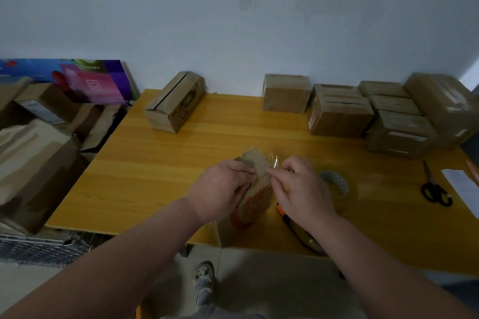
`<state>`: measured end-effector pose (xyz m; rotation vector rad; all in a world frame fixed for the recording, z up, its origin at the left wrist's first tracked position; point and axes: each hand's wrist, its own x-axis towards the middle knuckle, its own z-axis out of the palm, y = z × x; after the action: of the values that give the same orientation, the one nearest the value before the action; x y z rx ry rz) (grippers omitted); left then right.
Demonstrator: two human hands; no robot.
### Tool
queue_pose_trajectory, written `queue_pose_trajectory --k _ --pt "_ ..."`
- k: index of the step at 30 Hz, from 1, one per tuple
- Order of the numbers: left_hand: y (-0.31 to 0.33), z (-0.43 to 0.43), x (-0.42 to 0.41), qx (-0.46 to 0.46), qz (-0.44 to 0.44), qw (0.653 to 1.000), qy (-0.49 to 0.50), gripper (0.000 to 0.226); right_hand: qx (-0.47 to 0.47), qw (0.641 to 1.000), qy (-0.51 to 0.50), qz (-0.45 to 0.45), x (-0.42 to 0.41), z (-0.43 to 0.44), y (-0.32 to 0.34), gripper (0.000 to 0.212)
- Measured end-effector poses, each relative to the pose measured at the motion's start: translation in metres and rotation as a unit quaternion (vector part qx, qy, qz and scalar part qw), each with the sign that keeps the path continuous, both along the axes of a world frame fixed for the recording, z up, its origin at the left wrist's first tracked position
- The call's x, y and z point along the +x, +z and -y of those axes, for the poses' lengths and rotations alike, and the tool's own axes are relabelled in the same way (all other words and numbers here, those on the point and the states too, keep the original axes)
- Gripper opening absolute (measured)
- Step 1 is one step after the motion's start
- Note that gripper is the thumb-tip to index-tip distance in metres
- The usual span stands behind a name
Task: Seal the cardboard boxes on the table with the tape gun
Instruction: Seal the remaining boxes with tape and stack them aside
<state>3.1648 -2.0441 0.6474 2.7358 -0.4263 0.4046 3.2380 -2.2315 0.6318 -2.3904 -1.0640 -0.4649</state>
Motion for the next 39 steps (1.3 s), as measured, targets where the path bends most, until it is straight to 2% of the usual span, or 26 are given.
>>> queue_pose_trajectory --k 2,5,6,8,10,14,19,21,24,26,30,33,36,39 --pt "0.002 0.001 0.000 -0.001 0.000 1.000 -0.001 0.038 0.039 0.996 -0.060 -0.062 0.003 -0.009 0.008 0.026" --pt "0.002 0.002 0.000 -0.005 0.003 1.000 0.000 0.037 0.041 0.957 -0.140 -0.251 0.014 -0.025 0.019 0.052" --pt "0.001 0.002 0.000 -0.005 0.002 1.000 0.000 0.037 0.046 0.939 -0.151 -0.304 0.017 -0.029 0.021 0.050" --pt "0.000 0.001 0.000 -0.012 0.003 1.000 0.002 0.037 0.062 0.927 -0.151 -0.339 0.022 -0.033 0.021 0.029" --pt "0.000 0.000 0.000 -0.018 0.005 1.000 0.002 0.037 0.062 0.936 -0.153 -0.312 0.022 -0.032 0.020 0.019" --pt "0.000 -0.001 0.000 -0.027 0.012 1.000 0.001 0.037 0.037 0.963 -0.158 -0.214 0.017 -0.033 0.014 0.024" --pt "-0.004 -0.002 0.001 -0.039 0.034 0.998 0.019 0.034 0.060 0.970 -0.162 -0.170 0.014 -0.035 0.007 0.025" --pt "-0.007 -0.003 0.002 -0.052 0.060 0.996 0.033 0.024 0.090 0.971 -0.145 -0.166 0.012 -0.035 0.010 0.017" --pt "-0.005 -0.003 0.004 -0.079 0.090 0.991 0.059 0.006 0.070 0.984 -0.085 -0.137 0.008 -0.038 0.014 0.022" --pt "-0.001 -0.004 0.006 -0.064 0.087 0.989 0.105 0.016 0.055 0.990 -0.052 -0.122 0.009 -0.041 0.011 0.022" --pt "0.010 -0.012 0.013 -0.080 -0.010 0.975 0.206 0.056 0.031 0.985 -0.054 -0.160 0.010 -0.044 0.008 0.031" --pt "0.011 -0.025 0.022 -0.102 -0.135 0.965 0.200 0.091 0.006 0.983 -0.073 -0.170 0.013 -0.043 0.009 0.041" --pt "0.006 -0.035 0.030 -0.137 -0.261 0.947 0.130 0.090 0.006 0.980 -0.075 -0.184 0.013 -0.043 0.010 0.044" --pt "0.002 -0.039 0.032 -0.132 -0.306 0.940 0.077 0.084 0.013 0.978 -0.074 -0.195 0.012 -0.044 0.010 0.045"
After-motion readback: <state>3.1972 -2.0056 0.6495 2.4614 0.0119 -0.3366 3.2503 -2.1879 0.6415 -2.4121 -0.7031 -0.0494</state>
